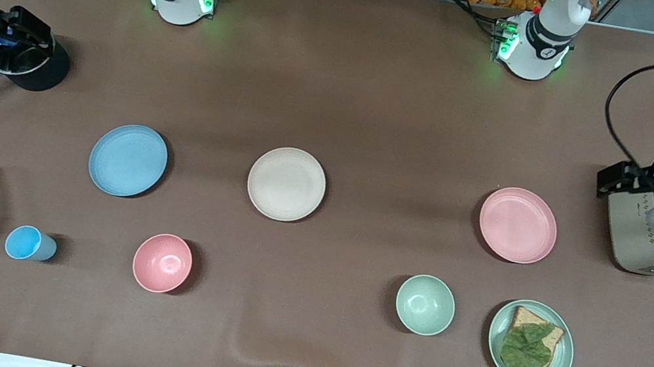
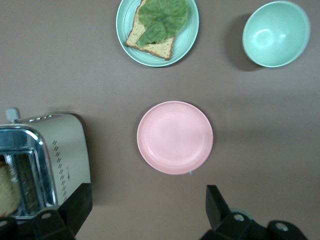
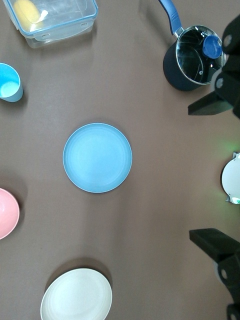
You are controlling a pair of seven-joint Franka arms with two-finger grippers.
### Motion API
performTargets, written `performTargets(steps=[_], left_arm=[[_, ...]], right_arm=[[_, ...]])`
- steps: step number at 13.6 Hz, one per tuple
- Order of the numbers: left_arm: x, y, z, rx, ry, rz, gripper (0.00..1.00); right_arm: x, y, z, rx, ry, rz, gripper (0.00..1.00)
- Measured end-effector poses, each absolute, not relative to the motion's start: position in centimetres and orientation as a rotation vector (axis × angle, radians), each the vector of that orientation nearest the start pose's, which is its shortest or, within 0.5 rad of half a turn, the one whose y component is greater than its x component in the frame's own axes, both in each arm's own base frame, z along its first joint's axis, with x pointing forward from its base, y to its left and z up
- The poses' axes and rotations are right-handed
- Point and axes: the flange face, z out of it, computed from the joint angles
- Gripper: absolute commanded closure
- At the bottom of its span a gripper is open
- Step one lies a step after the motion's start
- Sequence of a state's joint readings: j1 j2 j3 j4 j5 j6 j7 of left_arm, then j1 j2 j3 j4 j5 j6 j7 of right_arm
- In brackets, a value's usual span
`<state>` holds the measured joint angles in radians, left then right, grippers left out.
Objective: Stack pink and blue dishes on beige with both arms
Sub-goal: 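Move the left gripper down to the pink plate's rim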
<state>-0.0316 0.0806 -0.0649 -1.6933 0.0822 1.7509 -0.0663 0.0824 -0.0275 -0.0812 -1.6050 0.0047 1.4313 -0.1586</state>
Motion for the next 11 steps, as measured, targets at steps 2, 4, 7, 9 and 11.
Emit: performTargets(steps=[2,4,7,9,11], left_arm=[[58.7,-2.9,48.6,-3.062,0.04,0.006,0.0],[58.1,-0.9,43.4,-3.068,0.013,-0.006,0.0],[57.5,-0.2,38.9,-3.074,0.002,0.014,0.0],[57.7,-0.3,38.1,-3.075,0.008,0.025,0.0],[57.8,-0.4,37.8,-3.076,0.01,0.026,0.0]], right_arm=[[53.0,0.1,61.2,-3.105,-0.249,0.227,0.0],[53.0,0.1,61.2,-3.105,-0.249,0.227,0.0],[53.0,0.0,61.2,-3.105,-0.249,0.227,0.0],[53.0,0.1,61.2,-3.105,-0.249,0.227,0.0],[53.0,0.0,61.2,-3.105,-0.249,0.227,0.0]])
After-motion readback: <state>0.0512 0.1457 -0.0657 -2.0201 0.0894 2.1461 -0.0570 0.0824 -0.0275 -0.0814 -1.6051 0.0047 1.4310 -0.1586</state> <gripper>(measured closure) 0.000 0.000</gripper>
